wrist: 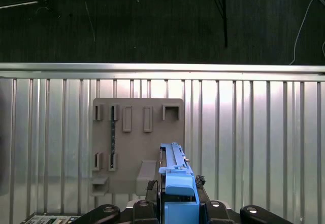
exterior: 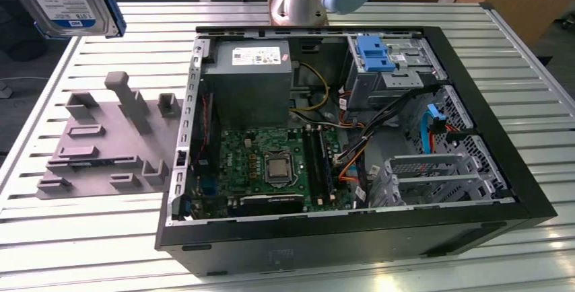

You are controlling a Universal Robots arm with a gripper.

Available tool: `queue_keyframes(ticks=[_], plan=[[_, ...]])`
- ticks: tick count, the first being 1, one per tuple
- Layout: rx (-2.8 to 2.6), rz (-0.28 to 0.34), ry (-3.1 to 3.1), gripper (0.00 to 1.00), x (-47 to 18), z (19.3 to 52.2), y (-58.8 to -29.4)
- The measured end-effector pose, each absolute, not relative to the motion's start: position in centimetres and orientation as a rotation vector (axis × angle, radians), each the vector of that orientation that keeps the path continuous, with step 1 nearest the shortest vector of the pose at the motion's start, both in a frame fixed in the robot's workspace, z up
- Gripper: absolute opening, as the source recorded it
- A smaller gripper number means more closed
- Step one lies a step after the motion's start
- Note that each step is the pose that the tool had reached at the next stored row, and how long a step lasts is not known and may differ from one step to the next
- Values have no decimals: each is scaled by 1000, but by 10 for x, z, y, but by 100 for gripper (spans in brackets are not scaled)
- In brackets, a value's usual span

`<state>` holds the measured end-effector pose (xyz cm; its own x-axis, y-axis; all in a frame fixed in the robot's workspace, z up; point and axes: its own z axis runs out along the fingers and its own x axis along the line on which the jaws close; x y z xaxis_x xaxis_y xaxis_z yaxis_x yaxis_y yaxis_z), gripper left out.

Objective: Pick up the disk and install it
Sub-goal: 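Pick up the disk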

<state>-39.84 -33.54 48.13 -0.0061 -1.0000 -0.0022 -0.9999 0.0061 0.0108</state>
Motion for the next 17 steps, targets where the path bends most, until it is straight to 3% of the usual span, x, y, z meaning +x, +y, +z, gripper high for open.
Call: queue_keyframes(ticks=[17], plan=[[2210,-14,-2224,36,-394,481,-337]])
